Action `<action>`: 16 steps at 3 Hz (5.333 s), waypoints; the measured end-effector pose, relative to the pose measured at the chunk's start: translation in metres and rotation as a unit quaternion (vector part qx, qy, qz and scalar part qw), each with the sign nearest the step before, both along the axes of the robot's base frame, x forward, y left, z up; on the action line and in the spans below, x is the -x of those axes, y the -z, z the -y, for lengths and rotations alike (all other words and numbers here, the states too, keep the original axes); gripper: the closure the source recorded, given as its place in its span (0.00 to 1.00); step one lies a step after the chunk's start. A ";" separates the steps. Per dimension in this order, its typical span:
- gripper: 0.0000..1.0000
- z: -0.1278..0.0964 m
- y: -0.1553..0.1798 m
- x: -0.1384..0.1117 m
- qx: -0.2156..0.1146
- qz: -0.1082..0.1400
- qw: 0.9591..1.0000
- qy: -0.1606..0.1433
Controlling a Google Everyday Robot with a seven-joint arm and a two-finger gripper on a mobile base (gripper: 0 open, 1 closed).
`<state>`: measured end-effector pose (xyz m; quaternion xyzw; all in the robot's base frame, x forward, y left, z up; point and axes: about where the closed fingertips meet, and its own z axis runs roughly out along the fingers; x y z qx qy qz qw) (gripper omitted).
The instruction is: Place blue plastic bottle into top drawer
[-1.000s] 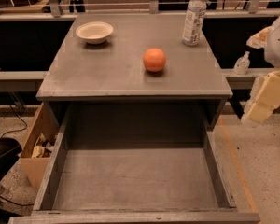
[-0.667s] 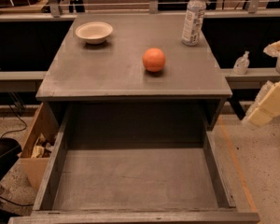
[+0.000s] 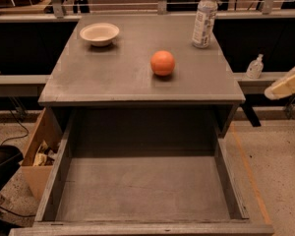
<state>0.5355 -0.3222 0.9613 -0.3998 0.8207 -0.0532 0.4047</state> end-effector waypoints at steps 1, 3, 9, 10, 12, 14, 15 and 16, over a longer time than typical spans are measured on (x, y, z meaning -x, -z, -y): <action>0.00 0.024 -0.017 -0.063 -0.065 0.095 0.993 0.007; 0.00 0.031 -0.015 -0.117 -0.182 0.140 0.973 0.000; 0.00 -0.085 -0.009 -0.232 -0.302 0.226 0.924 -0.057; 0.00 -0.094 -0.010 -0.252 -0.311 0.232 0.920 -0.051; 0.00 -0.113 -0.010 -0.288 -0.329 0.214 0.919 -0.040; 0.00 -0.107 -0.004 -0.313 -0.344 0.187 0.920 -0.017; 0.00 -0.097 0.001 -0.323 -0.349 0.185 0.919 -0.002; 0.00 -0.091 0.004 -0.333 -0.348 0.189 0.918 0.000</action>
Offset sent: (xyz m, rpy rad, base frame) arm 0.1536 -0.0387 0.0187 0.5665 -0.3580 0.0251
